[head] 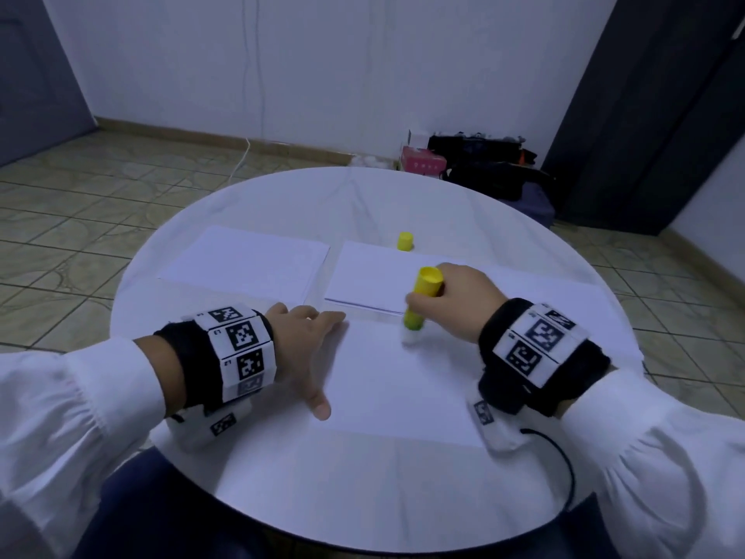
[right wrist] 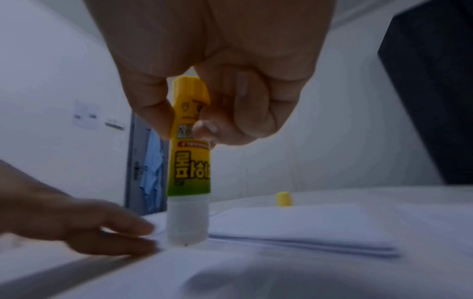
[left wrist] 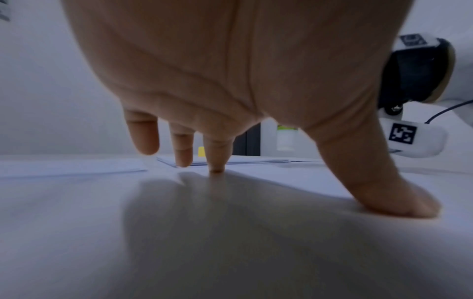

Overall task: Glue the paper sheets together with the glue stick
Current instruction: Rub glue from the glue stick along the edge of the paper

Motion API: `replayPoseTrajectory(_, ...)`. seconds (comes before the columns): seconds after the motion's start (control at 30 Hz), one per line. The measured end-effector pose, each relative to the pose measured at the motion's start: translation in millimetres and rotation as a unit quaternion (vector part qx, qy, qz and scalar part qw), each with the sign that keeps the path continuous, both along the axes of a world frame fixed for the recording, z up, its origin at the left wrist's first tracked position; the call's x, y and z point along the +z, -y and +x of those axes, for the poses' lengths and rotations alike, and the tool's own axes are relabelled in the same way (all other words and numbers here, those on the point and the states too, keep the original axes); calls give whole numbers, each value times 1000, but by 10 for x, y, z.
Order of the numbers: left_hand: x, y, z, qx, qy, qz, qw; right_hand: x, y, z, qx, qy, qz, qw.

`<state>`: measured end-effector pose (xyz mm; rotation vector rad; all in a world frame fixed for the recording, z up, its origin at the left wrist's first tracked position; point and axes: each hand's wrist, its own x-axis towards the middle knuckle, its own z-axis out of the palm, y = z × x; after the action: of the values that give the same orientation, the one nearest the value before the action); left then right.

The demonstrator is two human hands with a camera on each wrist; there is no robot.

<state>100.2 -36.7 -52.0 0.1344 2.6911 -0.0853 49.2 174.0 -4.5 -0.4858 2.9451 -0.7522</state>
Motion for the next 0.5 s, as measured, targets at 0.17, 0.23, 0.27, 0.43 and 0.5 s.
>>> replayPoseTrajectory(0.17, 42, -6, 31, 4, 13, -6, 1000, -162, 638, 35, 68, 13, 24, 997)
replayPoseTrajectory(0.23, 48, -13, 43, 10, 18, -8, 1000, -212, 726, 27, 65, 17, 26, 997)
replayPoseTrajectory(0.27, 57, -15, 49, 14, 22, -7, 1000, -225, 743, 27, 65, 18, 30, 997)
replayPoseTrajectory(0.43, 98, -26, 86, 25, 22, 4, 999, -218, 710, 137, 101, 21, 41, 994)
replayPoseTrajectory(0.5, 95, -25, 86, 23, 27, 12, 999, -216, 683, 229, 128, 24, 47, 990)
